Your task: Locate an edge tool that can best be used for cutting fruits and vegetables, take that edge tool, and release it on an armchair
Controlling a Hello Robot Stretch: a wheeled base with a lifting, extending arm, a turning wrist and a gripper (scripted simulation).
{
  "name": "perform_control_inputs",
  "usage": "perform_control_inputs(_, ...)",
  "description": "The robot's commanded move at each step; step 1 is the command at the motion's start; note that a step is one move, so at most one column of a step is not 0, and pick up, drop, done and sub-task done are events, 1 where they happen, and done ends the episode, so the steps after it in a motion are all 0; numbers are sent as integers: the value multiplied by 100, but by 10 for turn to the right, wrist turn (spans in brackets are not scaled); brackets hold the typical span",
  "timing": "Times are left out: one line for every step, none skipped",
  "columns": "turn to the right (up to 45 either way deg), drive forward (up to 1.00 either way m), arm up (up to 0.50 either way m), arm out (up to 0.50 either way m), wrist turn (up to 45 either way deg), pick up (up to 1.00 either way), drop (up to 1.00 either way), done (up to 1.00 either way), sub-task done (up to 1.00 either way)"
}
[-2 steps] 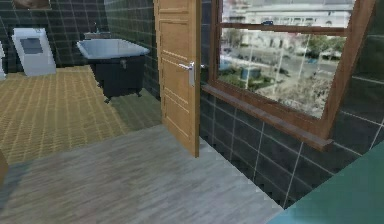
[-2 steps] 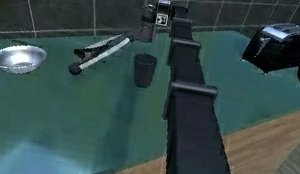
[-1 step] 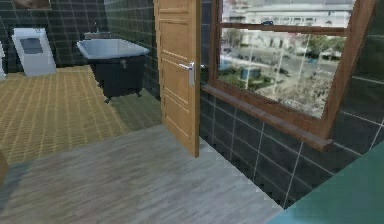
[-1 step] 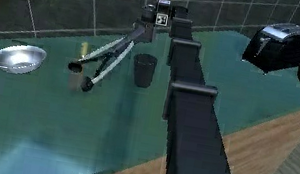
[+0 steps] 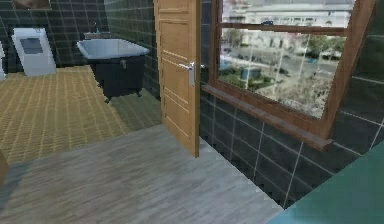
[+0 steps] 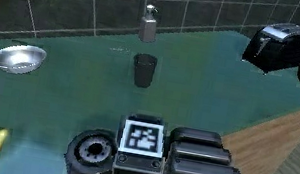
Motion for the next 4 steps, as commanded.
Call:
perform_control_inputs(-420,0,0,0,0,0,0,0,0)
perform_control_inputs(0,100,0,0,0,0,0,0,0)
perform_control_inputs(0,95,0,0,0,0,0,0,0)
perform_control_inputs(-60,0,0,0,0,0,0,0,0)
